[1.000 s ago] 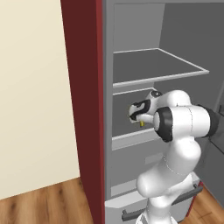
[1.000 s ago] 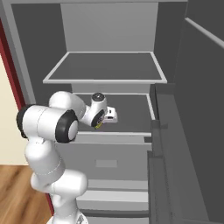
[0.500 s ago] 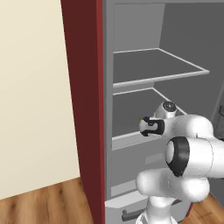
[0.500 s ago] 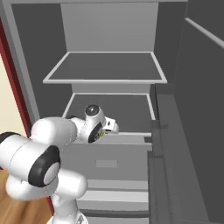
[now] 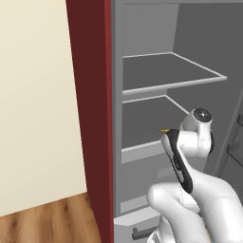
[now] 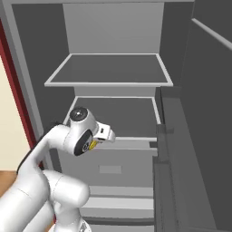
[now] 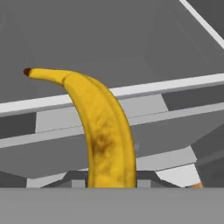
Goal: Pick the pear and banana from the fridge and place them inside the tupperware on the counter.
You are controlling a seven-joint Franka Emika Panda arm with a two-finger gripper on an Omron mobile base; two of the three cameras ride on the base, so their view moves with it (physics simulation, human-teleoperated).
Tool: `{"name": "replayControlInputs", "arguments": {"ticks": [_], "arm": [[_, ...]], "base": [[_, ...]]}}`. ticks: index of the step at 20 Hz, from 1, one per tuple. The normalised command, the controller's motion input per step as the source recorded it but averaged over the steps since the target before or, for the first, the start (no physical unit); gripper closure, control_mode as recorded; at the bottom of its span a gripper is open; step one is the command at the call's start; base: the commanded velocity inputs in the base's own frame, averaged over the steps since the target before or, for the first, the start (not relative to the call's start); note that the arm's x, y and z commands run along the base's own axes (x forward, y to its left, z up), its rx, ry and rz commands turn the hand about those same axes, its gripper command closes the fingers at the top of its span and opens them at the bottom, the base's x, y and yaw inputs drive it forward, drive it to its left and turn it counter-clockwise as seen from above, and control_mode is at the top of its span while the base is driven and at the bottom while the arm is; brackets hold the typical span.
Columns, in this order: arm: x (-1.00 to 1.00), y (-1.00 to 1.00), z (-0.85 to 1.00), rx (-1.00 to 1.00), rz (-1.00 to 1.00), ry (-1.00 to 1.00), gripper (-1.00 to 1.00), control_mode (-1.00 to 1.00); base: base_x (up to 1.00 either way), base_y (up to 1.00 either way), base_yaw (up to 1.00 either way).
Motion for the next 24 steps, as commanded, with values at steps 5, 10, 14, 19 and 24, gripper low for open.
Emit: {"name": "replayControlInputs", "arguments": {"ticks": [5, 10, 14, 19, 24], "arm": [[-1.00, 0.00, 1.00, 0.00, 0.04, 0.19, 1.00, -1.00], [-1.00, 0.00, 1.00, 0.00, 0.05, 0.11, 1.00, -1.00], [-0.90, 0.01, 0.98, 0.00, 0.06, 0.02, 1.00, -1.00], [-0.60, 0.11, 0.96, 0.00, 0.06, 0.00, 1.00, -1.00], [-0.03, 0.19, 0.40, 0.00, 0.04, 0.03, 1.00, 1.00]], "base": [[0.00, 0.00, 0.00], [0.00, 0.00, 0.00], [0.00, 0.00, 0.00], [0.00, 0.00, 0.00], [0.05, 0.05, 0.01]]}}
